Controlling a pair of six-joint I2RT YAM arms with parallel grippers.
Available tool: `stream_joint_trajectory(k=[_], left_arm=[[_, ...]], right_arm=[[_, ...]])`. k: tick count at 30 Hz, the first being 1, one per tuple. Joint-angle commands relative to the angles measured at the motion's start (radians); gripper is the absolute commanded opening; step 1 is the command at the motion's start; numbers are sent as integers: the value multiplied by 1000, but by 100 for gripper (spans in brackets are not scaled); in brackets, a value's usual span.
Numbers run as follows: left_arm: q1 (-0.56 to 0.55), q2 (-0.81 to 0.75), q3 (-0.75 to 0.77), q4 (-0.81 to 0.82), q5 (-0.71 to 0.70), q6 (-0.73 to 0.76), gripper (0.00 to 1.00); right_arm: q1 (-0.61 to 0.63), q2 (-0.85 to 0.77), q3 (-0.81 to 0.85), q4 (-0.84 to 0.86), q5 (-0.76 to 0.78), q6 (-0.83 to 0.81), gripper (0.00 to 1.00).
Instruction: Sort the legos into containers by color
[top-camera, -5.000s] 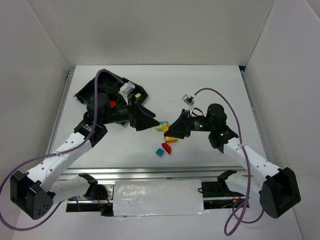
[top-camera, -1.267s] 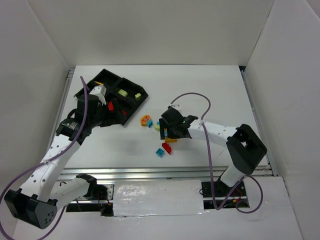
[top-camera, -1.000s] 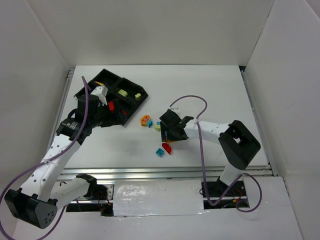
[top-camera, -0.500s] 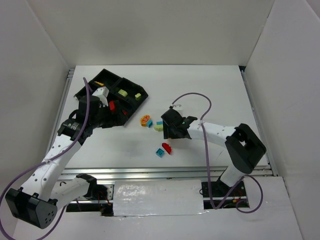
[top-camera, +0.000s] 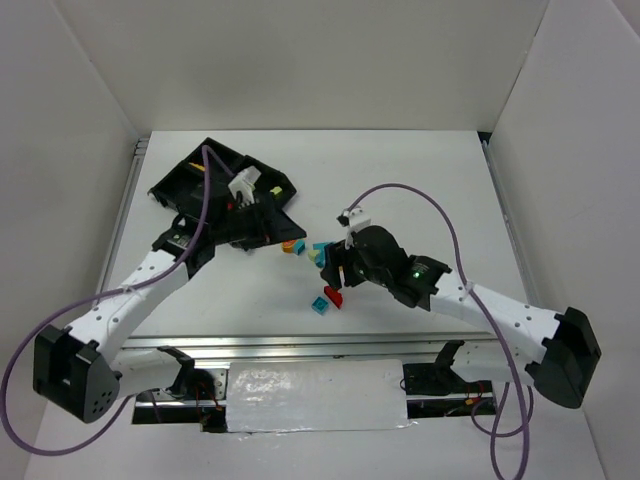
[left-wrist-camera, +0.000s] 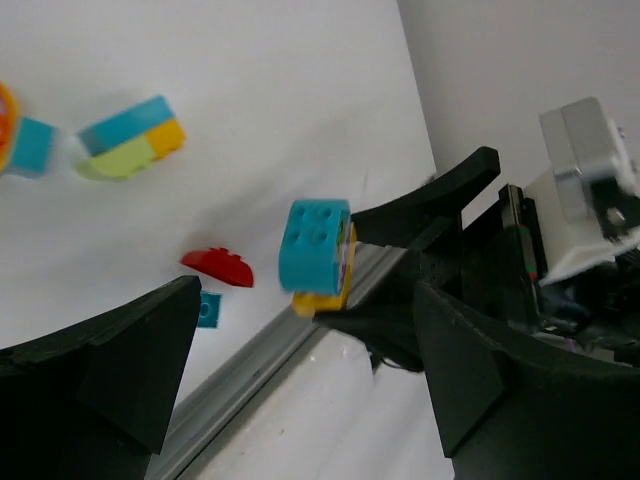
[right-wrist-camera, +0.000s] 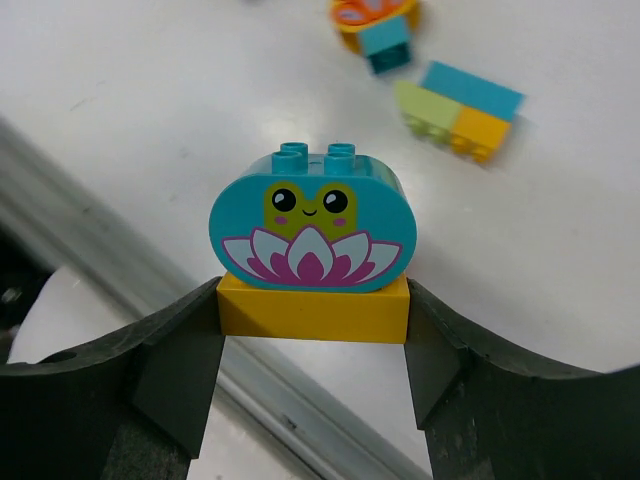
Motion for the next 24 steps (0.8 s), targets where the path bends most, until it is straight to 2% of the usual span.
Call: stream_joint_trajectory(k=[1,9,16,23,24], left_arm=[[-81,65,32,168,122,-86,99],[-196,111,37,178,92,-87,97],[-225,125,5,219,112,-93,88],[-230,133,3,190,105,-52,86],[-230,133,2,190,108,-50,83]], right_arm=[[62,-84,-20,102,-170,-132,0],[93,-150,-39,122,-197,-149,0],[92,-178,-50,146,-184,-146,0],[92,-227,-69,157,-140,-146,0],[90,-233,-72,165,-117,-145,0]])
